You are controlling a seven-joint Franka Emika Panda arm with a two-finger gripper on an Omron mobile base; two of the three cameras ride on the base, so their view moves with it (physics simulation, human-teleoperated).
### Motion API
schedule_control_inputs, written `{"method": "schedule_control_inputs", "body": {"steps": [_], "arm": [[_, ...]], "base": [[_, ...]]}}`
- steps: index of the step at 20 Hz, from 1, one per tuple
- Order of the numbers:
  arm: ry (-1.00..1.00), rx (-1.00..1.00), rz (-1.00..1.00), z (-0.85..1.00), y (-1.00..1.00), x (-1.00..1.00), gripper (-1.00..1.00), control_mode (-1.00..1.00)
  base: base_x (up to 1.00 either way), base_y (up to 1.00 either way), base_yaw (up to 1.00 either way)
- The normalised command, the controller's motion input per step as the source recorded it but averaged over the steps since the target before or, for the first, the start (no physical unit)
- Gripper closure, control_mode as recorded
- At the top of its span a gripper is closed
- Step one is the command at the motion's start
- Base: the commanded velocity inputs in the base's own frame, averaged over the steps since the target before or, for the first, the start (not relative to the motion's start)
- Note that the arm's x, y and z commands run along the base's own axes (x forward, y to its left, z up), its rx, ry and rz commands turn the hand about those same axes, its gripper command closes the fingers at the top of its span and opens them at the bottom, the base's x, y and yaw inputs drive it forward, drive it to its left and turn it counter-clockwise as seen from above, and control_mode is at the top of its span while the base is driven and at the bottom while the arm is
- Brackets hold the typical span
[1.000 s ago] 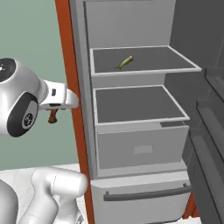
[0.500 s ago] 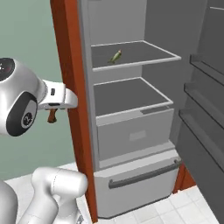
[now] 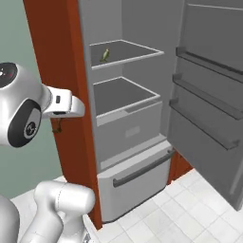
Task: Gather the lemon and corn from the fridge and place them on a tray on the dining counter. Then gather the chicken drumstick and fish from the fridge and place them on the other tray.
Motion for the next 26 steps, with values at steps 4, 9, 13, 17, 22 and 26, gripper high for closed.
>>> {"method": "schedule_control_inputs", "body": {"steps": [4, 9, 13, 17, 22, 26], "arm": [[0.00, 0.00, 0.00, 0.00, 0.00, 0.00, 1.00, 1.00], [0.00, 0.00, 0.00, 0.00, 0.00, 0.00, 1.00, 1.00], [0.00, 0.00, 0.00, 0.00, 0.00, 0.00, 1.00, 1.00], [0.00, 0.00, 0.00, 0.00, 0.00, 0.00, 1.00, 1.00], [0.00, 0.00, 0.00, 0.00, 0.00, 0.00, 1.00, 1.00], [0.00, 0.00, 0.00, 0.00, 0.00, 0.00, 1.00, 1.00]], "base": [[-0.88, 0.10, -0.40], [-0.99, 0.01, -0.30], [-1.00, 0.00, -0.29], [-1.00, 0.00, -0.29], [-0.82, 0.00, -0.31], [-0.62, -0.03, -0.28]]}}
